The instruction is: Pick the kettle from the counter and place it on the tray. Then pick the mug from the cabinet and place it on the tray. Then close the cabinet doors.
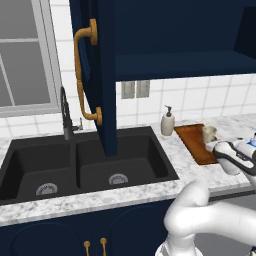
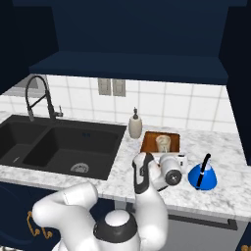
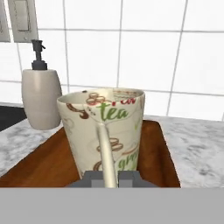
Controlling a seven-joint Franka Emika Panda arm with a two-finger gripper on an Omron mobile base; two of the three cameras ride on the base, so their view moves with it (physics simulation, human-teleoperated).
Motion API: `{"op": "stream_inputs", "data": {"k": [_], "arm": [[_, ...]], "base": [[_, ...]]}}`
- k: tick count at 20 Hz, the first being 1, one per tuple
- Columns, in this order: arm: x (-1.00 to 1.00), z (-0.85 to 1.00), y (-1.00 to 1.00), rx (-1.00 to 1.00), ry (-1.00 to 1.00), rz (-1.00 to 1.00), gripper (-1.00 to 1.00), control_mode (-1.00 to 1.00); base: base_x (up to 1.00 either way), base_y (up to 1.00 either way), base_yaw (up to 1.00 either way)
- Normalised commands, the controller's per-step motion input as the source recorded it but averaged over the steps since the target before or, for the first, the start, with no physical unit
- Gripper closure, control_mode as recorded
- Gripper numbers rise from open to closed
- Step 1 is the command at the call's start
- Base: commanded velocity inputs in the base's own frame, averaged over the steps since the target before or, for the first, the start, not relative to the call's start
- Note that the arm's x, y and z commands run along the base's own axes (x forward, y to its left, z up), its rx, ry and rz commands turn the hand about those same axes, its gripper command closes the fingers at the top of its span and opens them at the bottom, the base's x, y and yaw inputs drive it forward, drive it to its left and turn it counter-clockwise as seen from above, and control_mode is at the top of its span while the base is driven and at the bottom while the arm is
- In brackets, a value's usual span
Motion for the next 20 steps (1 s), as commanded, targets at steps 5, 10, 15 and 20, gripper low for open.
{"op": "stream_inputs", "data": {"k": [5,10,15,20], "arm": [[0.27,-0.23,0.29,0.01,-0.01,0.13,1.00,-1.00],[0.33,-0.26,0.30,0.07,-0.03,0.19,1.00,-1.00],[0.58,-0.01,-0.09,0.11,0.00,0.15,1.00,-1.00],[0.45,-0.08,-0.33,0.11,0.00,0.18,1.00,-1.00]], "base": [[0.00,0.00,0.00],[0.00,0.00,0.00],[0.00,0.00,0.00],[0.00,0.00,0.00]]}}
